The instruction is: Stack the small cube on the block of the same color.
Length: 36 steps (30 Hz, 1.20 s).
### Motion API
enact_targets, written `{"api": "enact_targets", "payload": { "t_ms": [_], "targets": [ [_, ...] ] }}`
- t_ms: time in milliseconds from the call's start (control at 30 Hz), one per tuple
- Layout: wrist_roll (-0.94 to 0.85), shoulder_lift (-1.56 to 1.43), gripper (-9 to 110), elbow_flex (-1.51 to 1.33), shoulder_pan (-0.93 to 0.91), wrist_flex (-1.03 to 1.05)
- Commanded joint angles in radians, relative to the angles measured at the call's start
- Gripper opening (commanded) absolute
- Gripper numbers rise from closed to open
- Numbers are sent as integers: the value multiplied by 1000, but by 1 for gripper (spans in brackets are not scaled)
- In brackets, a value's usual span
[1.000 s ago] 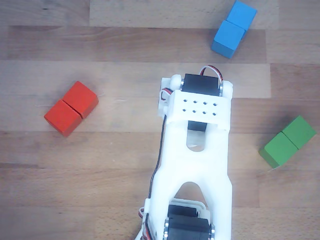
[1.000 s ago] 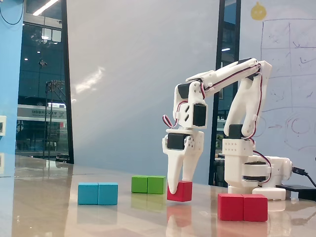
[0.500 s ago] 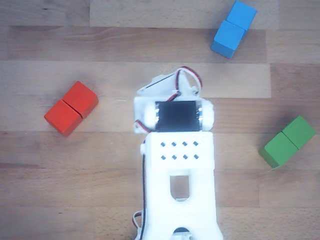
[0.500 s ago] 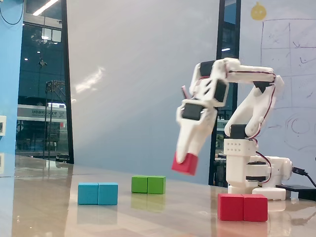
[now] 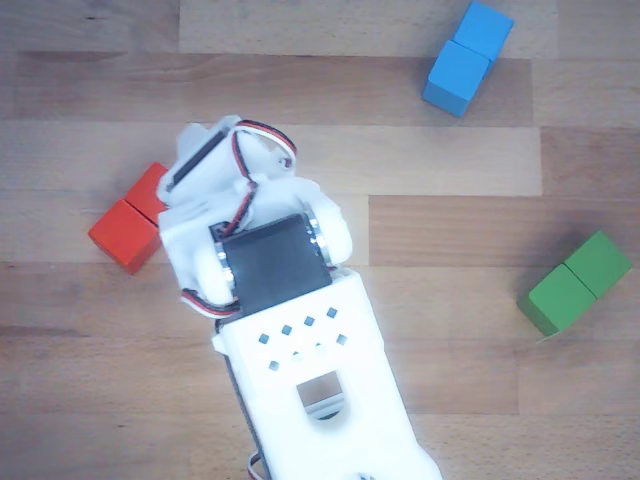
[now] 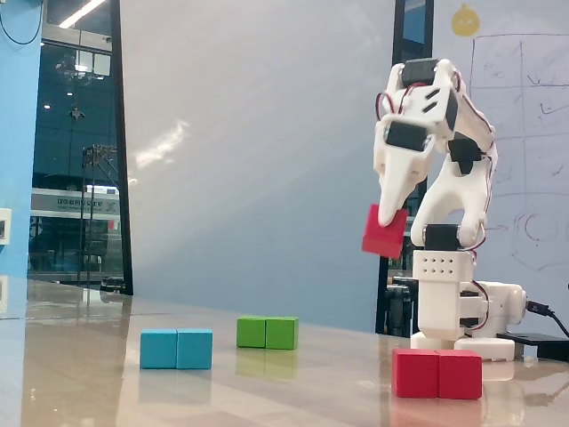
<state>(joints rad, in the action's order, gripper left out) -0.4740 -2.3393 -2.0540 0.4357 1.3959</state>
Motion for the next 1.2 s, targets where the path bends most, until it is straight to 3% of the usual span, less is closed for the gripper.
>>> {"api": "enact_targets", "payload": {
  "t_ms": [0, 400, 1167],
  "targets": [
    [37, 40, 13, 176, 75, 5],
    [137, 210, 13, 225, 322, -23],
    [135, 368, 13, -32, 225, -287]
  ]
}}
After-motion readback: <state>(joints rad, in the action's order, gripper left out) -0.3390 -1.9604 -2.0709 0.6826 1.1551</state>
